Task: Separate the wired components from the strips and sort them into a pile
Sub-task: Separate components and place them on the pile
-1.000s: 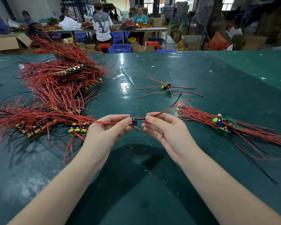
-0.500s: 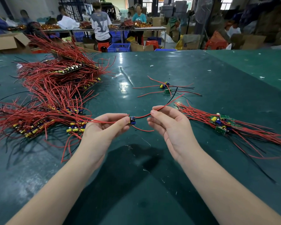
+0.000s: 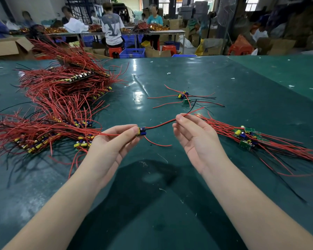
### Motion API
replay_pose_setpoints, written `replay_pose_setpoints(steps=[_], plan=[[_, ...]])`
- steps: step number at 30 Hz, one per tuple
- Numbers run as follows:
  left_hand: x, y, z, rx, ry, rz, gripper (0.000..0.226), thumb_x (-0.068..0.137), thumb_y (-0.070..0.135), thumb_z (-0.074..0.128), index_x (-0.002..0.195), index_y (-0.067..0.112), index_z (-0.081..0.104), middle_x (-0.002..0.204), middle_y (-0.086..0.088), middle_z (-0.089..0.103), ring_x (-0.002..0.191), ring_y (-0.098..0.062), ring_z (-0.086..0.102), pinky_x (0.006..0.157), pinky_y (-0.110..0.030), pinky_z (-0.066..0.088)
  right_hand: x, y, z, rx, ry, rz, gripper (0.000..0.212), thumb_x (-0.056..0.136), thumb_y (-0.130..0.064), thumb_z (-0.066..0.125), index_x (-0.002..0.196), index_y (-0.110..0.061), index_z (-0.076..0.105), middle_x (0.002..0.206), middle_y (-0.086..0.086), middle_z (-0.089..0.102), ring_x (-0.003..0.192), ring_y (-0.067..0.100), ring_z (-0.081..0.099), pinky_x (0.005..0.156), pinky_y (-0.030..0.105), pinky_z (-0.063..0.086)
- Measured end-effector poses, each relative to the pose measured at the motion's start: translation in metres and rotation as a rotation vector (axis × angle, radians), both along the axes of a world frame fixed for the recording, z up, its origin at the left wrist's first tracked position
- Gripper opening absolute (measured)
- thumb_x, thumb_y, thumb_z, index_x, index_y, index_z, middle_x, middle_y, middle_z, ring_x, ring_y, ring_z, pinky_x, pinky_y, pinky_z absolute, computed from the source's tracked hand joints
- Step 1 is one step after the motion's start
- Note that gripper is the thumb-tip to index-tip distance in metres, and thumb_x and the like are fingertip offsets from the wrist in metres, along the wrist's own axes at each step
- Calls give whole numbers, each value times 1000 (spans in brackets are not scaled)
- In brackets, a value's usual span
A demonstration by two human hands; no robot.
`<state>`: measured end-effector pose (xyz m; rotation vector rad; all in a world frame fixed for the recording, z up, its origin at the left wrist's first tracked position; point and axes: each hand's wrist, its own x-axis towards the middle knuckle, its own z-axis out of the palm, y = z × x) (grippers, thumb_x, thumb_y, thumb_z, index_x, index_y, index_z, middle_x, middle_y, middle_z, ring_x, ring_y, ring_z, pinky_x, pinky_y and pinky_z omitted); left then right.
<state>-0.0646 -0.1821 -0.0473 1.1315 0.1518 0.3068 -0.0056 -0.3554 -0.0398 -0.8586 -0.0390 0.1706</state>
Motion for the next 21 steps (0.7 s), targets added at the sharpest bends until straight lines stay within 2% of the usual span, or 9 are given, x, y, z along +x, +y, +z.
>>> replay_pose_setpoints(steps=[5, 9, 12, 17, 21], plan=[[0, -1, -2, 8, 6, -31, 11, 68, 11, 70, 76, 7, 75, 82, -8, 74, 78, -15, 72, 66, -13, 53, -1, -1, 1, -8, 29, -30, 13, 81, 3, 70, 77, -9, 67, 73, 4, 70, 61, 13, 67, 57, 18, 53], [0, -4, -3, 76, -4, -23, 22, 66, 12, 70, 86, 2, 70, 82, -8, 74, 77, -15, 71, 67, -14, 54, -2, -3, 2, -106, 26, -99, 14, 80, 0, 73, 80, -11, 64, 79, 5, 68, 61, 13, 67, 58, 18, 54], [0, -5, -2, 78, -5, -16, 23, 67, 12, 70, 87, 2, 69, 82, -8, 74, 77, -15, 71, 67, -14, 53, -3, -4, 3, -122, 32, -102, 15, 80, -1, 74, 84, -10, 63, 80, 5, 69, 62, 14, 68, 59, 18, 54], [0, -2, -2, 16, 10, -21, 10, 68, 12, 69, 75, 9, 75, 81, -7, 74, 78, -15, 72, 66, -13, 53, -1, -7, 8, -94, 41, -41, 18, 80, -2, 73, 87, -10, 58, 71, 3, 71, 62, 16, 70, 56, 19, 54], [0, -1, -1, 2, 19, -34, 9, 68, 13, 70, 72, 9, 77, 81, -8, 74, 79, -15, 72, 66, -13, 53, 1, -9, 9, -96, 47, -28, 15, 82, -6, 73, 85, -10, 59, 71, 5, 71, 61, 16, 70, 53, 19, 54]])
